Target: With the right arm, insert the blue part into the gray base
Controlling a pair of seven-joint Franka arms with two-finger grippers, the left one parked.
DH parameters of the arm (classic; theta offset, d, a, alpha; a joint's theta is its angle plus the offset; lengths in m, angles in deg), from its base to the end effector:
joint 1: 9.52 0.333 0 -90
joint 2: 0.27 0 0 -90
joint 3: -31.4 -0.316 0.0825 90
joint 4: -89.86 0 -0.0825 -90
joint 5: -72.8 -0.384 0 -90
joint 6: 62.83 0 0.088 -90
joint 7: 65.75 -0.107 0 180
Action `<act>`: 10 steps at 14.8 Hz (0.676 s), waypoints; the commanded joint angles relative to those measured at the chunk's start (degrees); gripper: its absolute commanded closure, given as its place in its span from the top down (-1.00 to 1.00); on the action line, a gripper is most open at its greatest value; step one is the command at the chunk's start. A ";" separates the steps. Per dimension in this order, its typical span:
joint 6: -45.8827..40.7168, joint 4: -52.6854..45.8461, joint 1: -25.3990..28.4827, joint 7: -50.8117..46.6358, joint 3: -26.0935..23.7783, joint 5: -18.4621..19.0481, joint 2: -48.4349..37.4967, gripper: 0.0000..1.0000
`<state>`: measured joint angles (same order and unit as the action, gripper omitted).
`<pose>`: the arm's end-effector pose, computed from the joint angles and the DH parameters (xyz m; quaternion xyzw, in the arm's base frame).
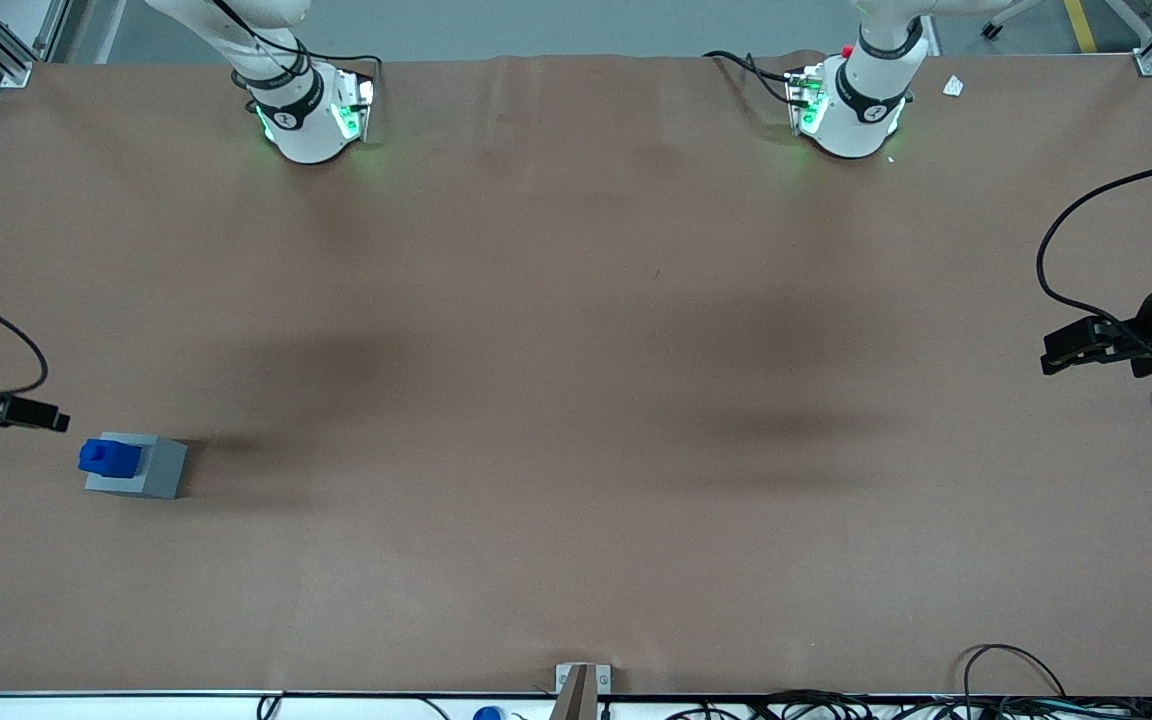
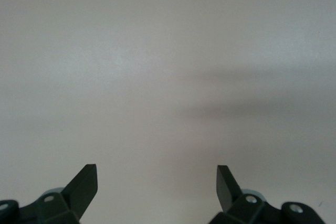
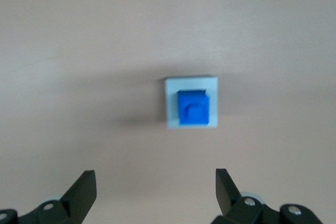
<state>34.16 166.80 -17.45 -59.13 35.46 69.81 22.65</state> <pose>0.6619 -0.1270 0.4967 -0.9985 0.0482 0.0223 0.0158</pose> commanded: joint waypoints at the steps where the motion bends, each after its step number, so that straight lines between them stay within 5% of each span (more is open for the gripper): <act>1: -4.25 2.77 1.87 -2.75 -0.20 -0.18 -8.92 1.00; 10: -2.08 15.41 7.31 -8.81 -0.20 1.22 -23.44 1.00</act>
<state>29.11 176.37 -12.94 -65.02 35.31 69.87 2.63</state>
